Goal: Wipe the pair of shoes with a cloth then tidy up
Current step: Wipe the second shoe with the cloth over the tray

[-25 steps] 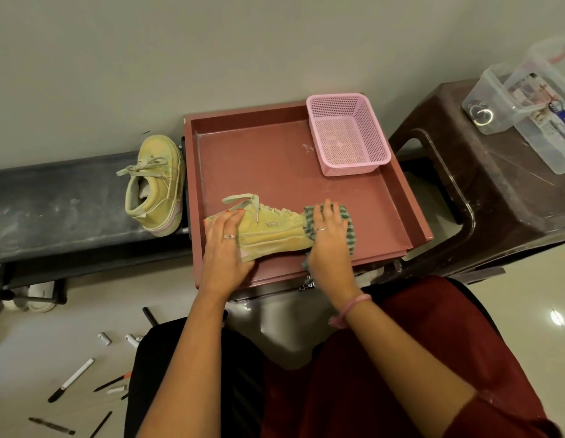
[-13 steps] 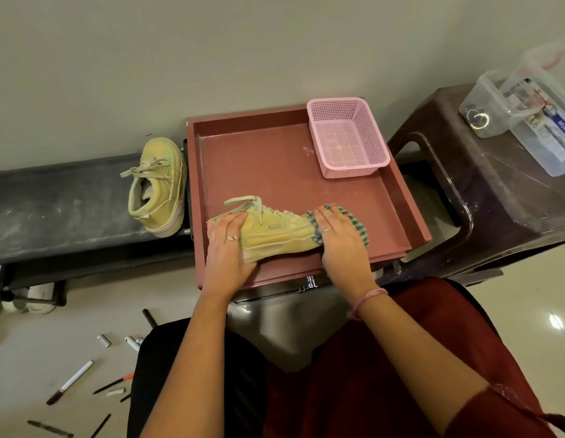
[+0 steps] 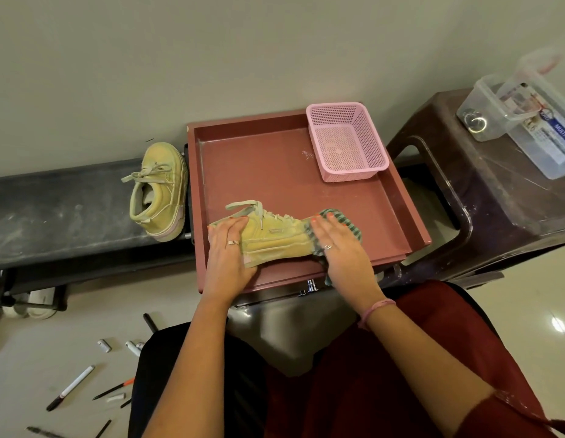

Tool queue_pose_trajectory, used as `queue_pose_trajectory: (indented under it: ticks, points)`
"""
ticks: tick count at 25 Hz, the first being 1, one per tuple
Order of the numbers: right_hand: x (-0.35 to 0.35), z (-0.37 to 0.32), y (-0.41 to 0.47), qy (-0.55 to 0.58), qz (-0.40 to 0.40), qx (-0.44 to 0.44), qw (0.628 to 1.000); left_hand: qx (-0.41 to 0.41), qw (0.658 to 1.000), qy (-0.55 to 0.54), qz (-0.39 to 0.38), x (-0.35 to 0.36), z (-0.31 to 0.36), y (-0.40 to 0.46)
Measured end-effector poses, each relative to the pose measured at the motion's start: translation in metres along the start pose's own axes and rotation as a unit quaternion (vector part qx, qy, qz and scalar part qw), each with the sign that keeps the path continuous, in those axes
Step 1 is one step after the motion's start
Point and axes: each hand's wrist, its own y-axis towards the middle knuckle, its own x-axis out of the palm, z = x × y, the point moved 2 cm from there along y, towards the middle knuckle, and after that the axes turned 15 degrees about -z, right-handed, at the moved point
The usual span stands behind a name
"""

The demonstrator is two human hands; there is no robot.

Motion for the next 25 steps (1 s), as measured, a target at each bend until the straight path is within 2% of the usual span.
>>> queue_pose_trajectory:
  ticks: [2, 3, 5, 6, 7, 9, 11, 14, 15, 16, 17, 22, 25]
  points:
    - [-0.002, 0.011, 0.007, 0.130, -0.024, 0.135, 0.982, 0.003, 1.000, -0.005, 0.006, 0.000, 0.001, 0.001]
    - [-0.002, 0.005, 0.010, 0.129, -0.026, 0.151, 0.980, 0.000, 1.000, -0.007, 0.009, 0.000, 0.000, 0.001]
    - [0.005, -0.008, 0.007, -0.032, -0.011, 0.040, 0.999, -0.006, 1.000, -0.006, 0.009, 0.000, 0.000, 0.001]
    - [0.003, -0.004, 0.003, -0.077, -0.010, -0.020, 0.997, -0.005, 1.000, -0.005, 0.007, 0.000, 0.000, 0.001]
    - [-0.003, 0.003, 0.002, -0.050, -0.016, -0.039, 0.998, -0.003, 1.000, -0.003, 0.006, 0.000, 0.001, 0.001]
    - [-0.011, 0.021, 0.010, 0.154, -0.024, 0.035, 0.987, -0.003, 1.000, -0.007, 0.009, -0.001, 0.001, 0.001]
    - [-0.016, 0.028, 0.023, 0.327, -0.054, 0.117, 0.936, -0.006, 1.000, -0.013, 0.017, -0.001, 0.002, 0.002]
    - [-0.015, 0.034, 0.033, 0.543, -0.100, 0.162, 0.818, -0.002, 0.999, -0.018, 0.028, -0.002, 0.002, 0.002]
    - [-0.015, 0.036, 0.033, 0.576, -0.107, 0.174, 0.792, -0.001, 0.999, -0.024, 0.026, -0.003, 0.002, 0.003]
    - [-0.017, 0.035, 0.032, 0.585, -0.111, 0.180, 0.783, -0.006, 0.999, -0.032, 0.024, -0.004, 0.001, 0.003]
    - [-0.019, 0.034, 0.031, 0.577, -0.109, 0.178, 0.789, -0.017, 0.999, -0.041, 0.024, -0.005, 0.000, 0.003]
    - [-0.037, 0.016, -0.001, 0.460, -0.048, 0.080, 0.883, -0.046, 0.991, -0.119, -0.024, -0.010, 0.002, 0.006]
    - [-0.042, 0.009, -0.015, 0.422, -0.026, 0.054, 0.905, -0.032, 0.989, -0.117, -0.086, -0.013, -0.008, 0.017]
